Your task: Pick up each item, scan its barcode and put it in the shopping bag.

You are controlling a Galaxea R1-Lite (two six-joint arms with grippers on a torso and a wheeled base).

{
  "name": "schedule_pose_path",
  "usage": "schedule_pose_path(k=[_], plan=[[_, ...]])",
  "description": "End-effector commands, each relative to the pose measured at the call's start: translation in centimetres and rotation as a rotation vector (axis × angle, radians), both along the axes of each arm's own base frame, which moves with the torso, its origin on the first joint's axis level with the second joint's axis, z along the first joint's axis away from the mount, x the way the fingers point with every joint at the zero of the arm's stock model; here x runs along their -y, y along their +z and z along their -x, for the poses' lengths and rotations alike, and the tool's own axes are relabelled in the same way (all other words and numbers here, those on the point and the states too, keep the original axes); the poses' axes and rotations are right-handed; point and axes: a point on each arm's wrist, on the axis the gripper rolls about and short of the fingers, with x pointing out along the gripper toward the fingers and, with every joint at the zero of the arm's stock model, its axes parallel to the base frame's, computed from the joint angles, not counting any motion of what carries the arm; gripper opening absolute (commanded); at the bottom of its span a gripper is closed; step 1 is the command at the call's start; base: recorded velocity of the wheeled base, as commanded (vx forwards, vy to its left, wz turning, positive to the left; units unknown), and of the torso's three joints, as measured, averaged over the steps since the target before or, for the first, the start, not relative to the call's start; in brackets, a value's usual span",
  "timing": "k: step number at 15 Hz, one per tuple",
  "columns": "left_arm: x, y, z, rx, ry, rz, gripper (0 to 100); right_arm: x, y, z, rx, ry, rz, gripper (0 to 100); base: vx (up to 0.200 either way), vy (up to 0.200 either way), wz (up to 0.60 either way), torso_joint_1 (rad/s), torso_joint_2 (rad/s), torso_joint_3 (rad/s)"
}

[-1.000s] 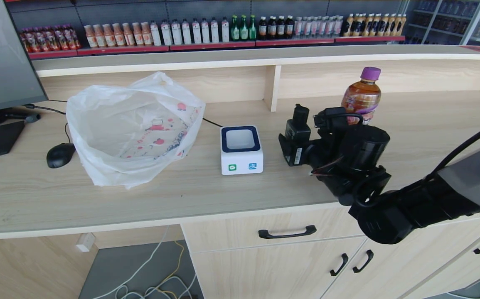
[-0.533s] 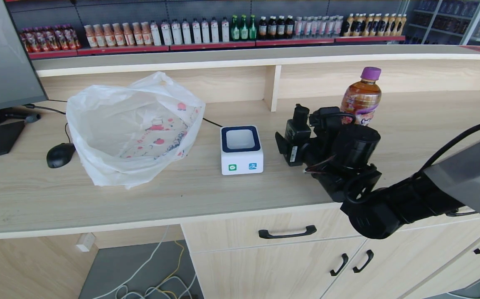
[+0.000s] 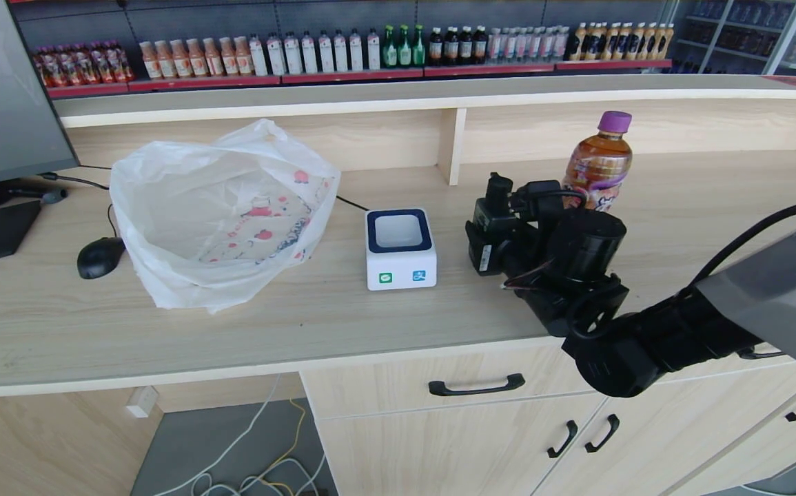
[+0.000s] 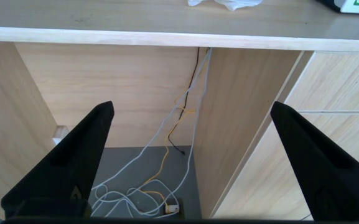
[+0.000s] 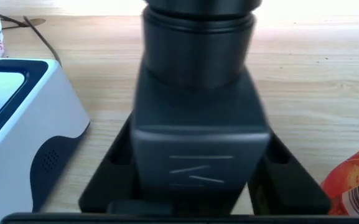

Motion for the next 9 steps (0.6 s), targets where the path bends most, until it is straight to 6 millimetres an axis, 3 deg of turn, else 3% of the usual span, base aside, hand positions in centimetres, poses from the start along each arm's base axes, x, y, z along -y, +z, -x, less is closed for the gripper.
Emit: schedule_pose_path(k=[1,9], plan=[[0.00,0.00,0.00,0.000,0.000,0.000,100,0.04,0.24,-0.02,0.007,-0.003,-0.009,0,0.000,0.000,0.00,0.000,0.00,0.000],[0.00,0.00,0.00,0.000,0.000,0.000,100,0.03,0.34,0.28,0.007,0.016,-0.008,0,0.000,0.000,0.00,0.000,0.00,0.000]])
